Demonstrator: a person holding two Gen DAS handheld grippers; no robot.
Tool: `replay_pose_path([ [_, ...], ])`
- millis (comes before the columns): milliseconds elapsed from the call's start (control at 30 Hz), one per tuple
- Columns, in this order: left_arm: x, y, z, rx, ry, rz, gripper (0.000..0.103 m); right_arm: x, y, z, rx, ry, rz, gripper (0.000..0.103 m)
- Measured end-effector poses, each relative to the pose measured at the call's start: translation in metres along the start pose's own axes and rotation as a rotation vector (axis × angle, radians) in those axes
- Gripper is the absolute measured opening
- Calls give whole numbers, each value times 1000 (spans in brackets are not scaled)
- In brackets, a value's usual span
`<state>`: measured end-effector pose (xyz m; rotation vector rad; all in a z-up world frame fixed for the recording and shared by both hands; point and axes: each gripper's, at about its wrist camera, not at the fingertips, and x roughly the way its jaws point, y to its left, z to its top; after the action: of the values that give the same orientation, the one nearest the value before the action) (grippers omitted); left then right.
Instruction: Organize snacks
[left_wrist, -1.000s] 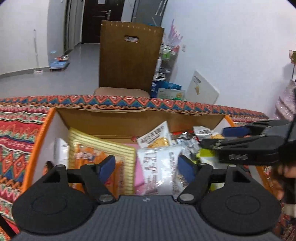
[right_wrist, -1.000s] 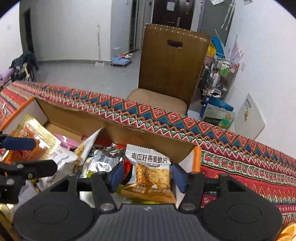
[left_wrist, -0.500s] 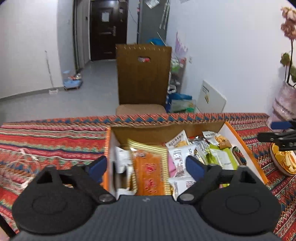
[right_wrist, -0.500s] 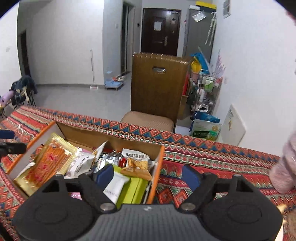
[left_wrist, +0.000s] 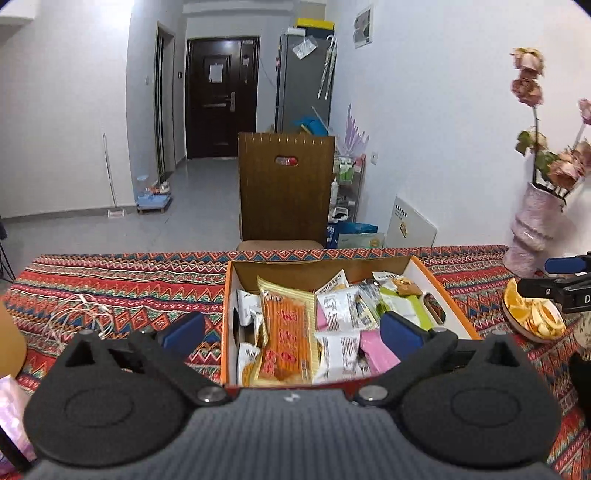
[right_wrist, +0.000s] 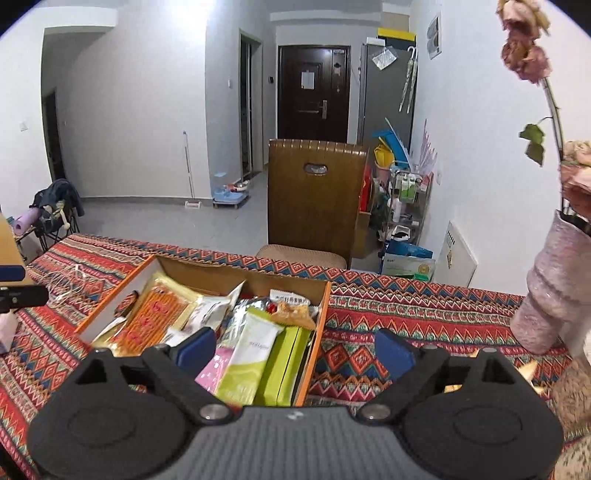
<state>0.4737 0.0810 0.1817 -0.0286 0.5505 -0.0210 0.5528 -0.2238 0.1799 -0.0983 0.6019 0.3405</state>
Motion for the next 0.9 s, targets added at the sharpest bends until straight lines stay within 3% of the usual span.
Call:
replay_pose_path([
  [200, -49, -7, -43, -5, -51, 30, 103, -42, 19, -55, 0, -37, 17, 96],
  [433, -113, -27, -123, 50, -114, 35, 103, -99, 56, -134, -45, -75, -5, 97],
  [667, -159, -45, -210, 24, -104, 51, 103, -150, 83, -217, 10, -105, 8, 101],
  [900, -211, -52, -269, -7, -135, 65, 103, -194, 111, -292, 41, -122, -18, 101],
])
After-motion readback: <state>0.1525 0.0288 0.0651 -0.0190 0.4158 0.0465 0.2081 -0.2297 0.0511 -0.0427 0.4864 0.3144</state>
